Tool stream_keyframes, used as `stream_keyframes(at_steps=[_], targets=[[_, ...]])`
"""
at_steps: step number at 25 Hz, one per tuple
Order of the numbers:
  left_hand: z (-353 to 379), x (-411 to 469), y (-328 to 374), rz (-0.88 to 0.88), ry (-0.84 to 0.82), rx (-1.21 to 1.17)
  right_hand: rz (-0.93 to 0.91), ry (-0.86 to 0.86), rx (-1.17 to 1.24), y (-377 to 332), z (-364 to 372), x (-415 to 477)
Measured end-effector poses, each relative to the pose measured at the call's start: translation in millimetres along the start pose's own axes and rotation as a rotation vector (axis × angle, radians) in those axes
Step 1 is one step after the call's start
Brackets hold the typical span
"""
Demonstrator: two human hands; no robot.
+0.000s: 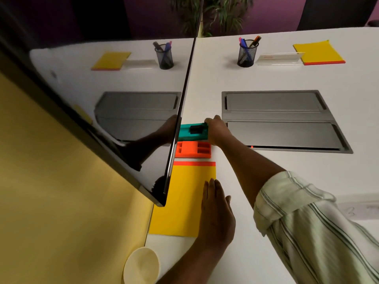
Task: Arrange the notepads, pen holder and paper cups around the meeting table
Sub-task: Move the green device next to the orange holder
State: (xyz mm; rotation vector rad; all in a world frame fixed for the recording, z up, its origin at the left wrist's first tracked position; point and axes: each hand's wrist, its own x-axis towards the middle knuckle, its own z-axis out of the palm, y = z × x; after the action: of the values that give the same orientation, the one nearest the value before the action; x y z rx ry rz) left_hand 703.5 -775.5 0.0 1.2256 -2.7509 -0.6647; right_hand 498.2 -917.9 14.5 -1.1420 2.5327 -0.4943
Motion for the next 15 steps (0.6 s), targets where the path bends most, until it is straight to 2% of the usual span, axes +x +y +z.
stream_keyframes(at_steps=[5, 11, 15], targets=[[1.7, -8.7, -5.3, 0.015, -0.095, 0.007, -0.034, -0.019, 0.040, 1.1, 12.3, -5.0], [11.3, -14.6, -16.9, -0.019, -0.039, 0.099, -0.118, -0.076, -0.015, 4.5, 7.4, -12.8], [-4.9, -2.7, -8.5, -0.021, -0.130, -0.032, -0.116, -0.032, -0.020, 4.2, -0.1, -29.2]])
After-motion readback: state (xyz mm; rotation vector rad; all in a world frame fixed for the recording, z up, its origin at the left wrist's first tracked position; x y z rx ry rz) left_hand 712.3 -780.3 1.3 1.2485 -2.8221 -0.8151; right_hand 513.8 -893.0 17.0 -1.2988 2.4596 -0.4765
